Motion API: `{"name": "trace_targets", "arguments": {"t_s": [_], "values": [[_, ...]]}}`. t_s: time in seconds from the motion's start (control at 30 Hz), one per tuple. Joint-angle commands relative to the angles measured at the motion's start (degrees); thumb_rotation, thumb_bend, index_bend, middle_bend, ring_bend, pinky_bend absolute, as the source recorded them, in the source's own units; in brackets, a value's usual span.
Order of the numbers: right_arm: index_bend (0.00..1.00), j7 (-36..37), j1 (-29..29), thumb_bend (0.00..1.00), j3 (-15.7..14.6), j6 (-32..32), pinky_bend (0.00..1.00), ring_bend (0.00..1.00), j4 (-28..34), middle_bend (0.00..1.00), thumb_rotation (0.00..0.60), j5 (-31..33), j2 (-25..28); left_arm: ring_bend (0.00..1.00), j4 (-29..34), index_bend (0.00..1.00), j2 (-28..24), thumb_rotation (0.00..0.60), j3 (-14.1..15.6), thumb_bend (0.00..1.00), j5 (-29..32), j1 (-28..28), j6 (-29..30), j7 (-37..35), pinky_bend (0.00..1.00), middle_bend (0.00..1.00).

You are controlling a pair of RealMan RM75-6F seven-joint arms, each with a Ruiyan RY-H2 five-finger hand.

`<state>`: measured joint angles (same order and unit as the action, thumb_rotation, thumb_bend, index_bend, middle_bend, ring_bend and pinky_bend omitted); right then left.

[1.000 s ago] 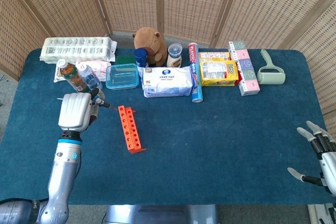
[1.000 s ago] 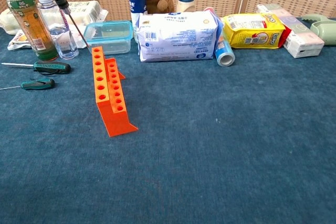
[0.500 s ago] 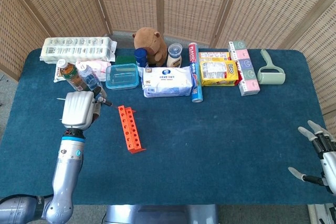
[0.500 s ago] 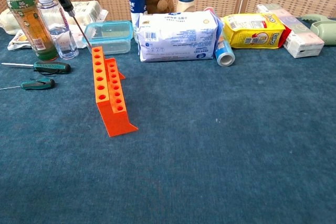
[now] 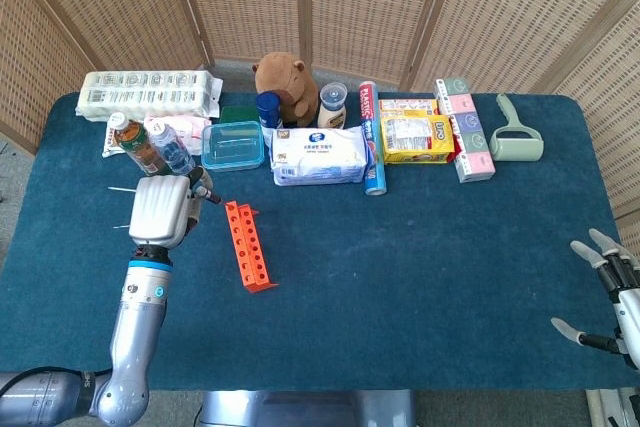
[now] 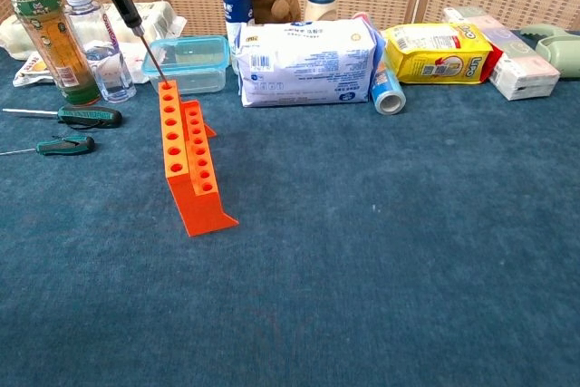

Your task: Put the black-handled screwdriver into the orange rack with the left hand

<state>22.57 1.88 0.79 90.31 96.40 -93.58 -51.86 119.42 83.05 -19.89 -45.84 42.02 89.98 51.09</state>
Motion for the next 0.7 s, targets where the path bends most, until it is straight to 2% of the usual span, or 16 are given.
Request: {"name": "trace_targets", "arguments": {"t_s": [0.03,0.37,0.7], "values": [[0.13,0.09,0.0,0.03,0.01,0.01,0.0,0.0,-0.05,0.01,0.6,0.0,0.02,1.0,-0.27,0.5,0.27,0.6,-0.05,0.48,0.25,0.26,0.04,0.19,1.0,1.0],[0.13,0.3,-0.01,0.03,-0.01,0.02,0.0,0.0,-0.1,0.01,0.6,-0.07,0.08,1.0,-1.08,0.5,0.77,0.6,0.08,0.48,0.89,0.65,0.29,0.1,1.0,1.0],[0.13,0.03,-0.02,0.03,-0.01,0.01,0.0,0.0,-0.06,0.01,0.6,-0.1,0.0,1.0,-4.5,0.5,2.52,0.6,-0.11,0.48,3.03,1.15,-1.16,-1.45,1.0,1.0]]}}
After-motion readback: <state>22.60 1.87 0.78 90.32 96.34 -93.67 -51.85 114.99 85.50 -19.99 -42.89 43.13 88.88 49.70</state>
